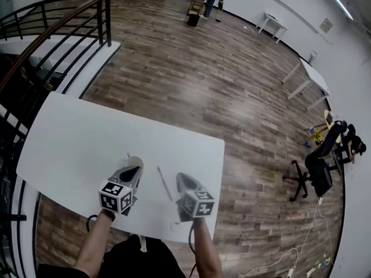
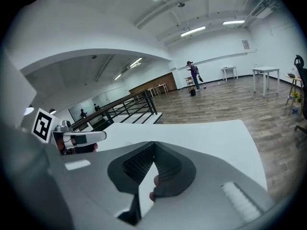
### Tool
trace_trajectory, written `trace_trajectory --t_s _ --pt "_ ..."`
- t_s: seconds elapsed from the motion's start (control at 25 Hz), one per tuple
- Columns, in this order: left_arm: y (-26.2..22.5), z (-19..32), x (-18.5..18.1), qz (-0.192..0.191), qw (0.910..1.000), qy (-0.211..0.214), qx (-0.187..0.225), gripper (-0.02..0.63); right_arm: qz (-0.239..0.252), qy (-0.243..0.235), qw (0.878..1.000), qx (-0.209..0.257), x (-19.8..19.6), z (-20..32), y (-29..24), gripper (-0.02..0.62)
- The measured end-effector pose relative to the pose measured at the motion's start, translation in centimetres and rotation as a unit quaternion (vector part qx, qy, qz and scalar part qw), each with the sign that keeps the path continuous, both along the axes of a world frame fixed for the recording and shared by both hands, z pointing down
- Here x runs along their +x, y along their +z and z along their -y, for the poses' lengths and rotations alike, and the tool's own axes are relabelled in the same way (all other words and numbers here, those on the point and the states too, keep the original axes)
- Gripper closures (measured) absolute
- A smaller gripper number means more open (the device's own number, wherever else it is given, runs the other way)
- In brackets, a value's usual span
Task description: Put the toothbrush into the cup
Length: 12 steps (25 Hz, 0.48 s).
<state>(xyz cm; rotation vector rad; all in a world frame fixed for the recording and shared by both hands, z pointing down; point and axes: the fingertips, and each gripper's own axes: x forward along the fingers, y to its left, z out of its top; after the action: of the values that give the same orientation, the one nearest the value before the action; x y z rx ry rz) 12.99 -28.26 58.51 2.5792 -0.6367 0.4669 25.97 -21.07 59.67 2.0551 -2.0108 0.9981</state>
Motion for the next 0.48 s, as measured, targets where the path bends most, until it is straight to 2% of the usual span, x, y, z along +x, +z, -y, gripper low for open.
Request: trace_trajectory --t_s 0.48 --pt "8.2 -4.7 -1.9 0.035 0.9972 -0.020 -0.063 0.600 0.035 -0.026 0.997 -0.058 -2.4 -3.6 7.7 0.588"
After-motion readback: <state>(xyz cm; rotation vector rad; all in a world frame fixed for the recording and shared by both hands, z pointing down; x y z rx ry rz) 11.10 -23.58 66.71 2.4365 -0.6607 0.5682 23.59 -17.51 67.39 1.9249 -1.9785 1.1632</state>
